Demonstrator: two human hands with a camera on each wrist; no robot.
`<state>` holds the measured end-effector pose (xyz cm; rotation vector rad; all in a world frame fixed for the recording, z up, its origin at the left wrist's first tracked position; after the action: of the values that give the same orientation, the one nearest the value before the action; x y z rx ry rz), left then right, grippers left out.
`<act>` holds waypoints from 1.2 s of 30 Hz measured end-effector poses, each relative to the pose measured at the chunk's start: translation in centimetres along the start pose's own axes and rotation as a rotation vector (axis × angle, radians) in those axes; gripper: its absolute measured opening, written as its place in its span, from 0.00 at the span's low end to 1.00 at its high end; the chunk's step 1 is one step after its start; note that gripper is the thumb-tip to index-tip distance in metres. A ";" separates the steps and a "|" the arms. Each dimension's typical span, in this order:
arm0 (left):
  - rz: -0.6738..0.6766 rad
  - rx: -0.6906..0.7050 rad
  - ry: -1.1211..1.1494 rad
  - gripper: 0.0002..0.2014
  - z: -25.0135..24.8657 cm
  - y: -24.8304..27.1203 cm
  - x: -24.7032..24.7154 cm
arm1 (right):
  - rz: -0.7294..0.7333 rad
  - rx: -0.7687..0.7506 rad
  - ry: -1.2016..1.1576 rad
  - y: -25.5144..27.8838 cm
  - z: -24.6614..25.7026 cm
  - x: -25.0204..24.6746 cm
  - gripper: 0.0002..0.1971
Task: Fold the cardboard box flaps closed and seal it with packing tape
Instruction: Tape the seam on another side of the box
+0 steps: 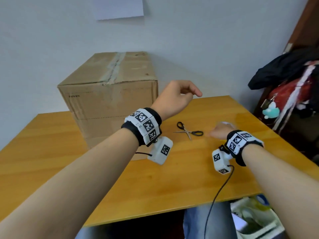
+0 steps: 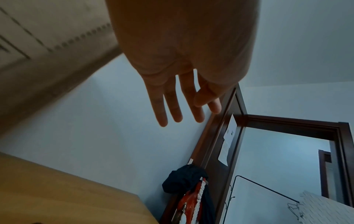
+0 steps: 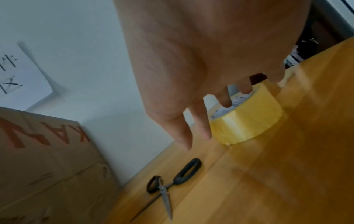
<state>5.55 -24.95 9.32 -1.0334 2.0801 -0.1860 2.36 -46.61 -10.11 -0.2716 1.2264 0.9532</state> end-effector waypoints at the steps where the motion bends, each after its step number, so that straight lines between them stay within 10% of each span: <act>1: 0.010 0.000 -0.009 0.17 -0.1 0.0 0.2 | -0.014 0.005 0.027 0.1 -0.1 0.0 0.20; 9: 0.056 -0.021 -0.006 0.20 -0.1 -1.0 2.0 | -0.048 0.057 -0.096 -1.3 -1.6 0.4 0.21; 13: 0.042 -0.051 0.061 0.18 -0.9 -1.2 0.7 | -0.253 0.013 -0.728 0.7 0.0 -3.7 0.22; 22: -0.272 -0.092 0.310 0.17 -2.4 -0.1 -11.6 | -0.452 -0.728 -1.396 13.5 16.7 -16.1 0.12; 27: -0.481 -0.157 0.180 0.16 0.1 2.1 -20.2 | -0.233 -0.939 -1.443 18.0 25.3 -16.0 0.09; 36: -0.679 -0.392 0.116 0.13 9.1 7.6 -27.2 | 0.076 -0.875 -1.409 17.4 36.9 -9.1 0.11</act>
<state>17.04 1.66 15.77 -1.9911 1.8243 -0.1793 14.07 -16.57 16.51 -0.1511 -0.5056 1.3156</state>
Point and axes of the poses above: each hand's wrist, its own y-axis away from the middle knuckle, its own x-axis out of the palm, z = x × y, the point moved 10 cm from there along -y, towards the middle knuckle, and after that the axes turned 9 degrees about -y, right-handed, at the moved point
